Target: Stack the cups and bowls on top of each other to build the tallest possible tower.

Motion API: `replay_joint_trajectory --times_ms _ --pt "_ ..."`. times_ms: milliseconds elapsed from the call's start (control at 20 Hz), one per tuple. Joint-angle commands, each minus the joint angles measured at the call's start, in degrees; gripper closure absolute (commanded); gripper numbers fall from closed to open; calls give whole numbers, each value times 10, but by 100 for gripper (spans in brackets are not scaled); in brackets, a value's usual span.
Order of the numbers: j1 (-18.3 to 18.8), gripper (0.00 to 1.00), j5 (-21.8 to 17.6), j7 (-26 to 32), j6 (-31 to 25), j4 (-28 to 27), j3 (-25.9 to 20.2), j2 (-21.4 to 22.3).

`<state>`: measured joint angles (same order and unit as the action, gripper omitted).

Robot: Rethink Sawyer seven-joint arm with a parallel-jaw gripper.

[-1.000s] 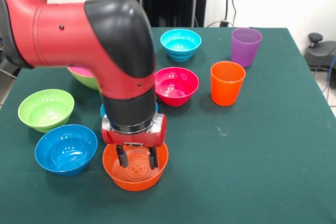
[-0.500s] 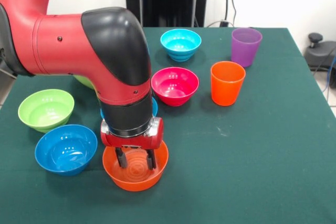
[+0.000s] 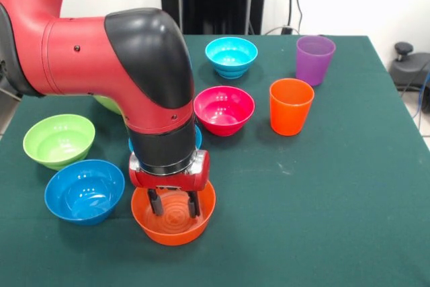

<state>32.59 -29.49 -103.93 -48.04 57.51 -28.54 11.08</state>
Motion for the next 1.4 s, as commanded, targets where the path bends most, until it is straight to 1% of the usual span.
replay_joint_trajectory --times_ms 50,350,650,900,1050,1250,1400 --pt "-19 0 -33 121 -4 26 -4 29" --pt "-26 0 -32 108 -15 37 4 51" --pt "-30 0 -32 100 -10 38 4 41" --pt "-39 0 -30 74 8 47 6 32" --pt "-42 0 -26 71 4 42 4 24" --pt "-46 0 -25 60 7 49 9 28" --pt "-47 0 -28 58 26 51 6 28"
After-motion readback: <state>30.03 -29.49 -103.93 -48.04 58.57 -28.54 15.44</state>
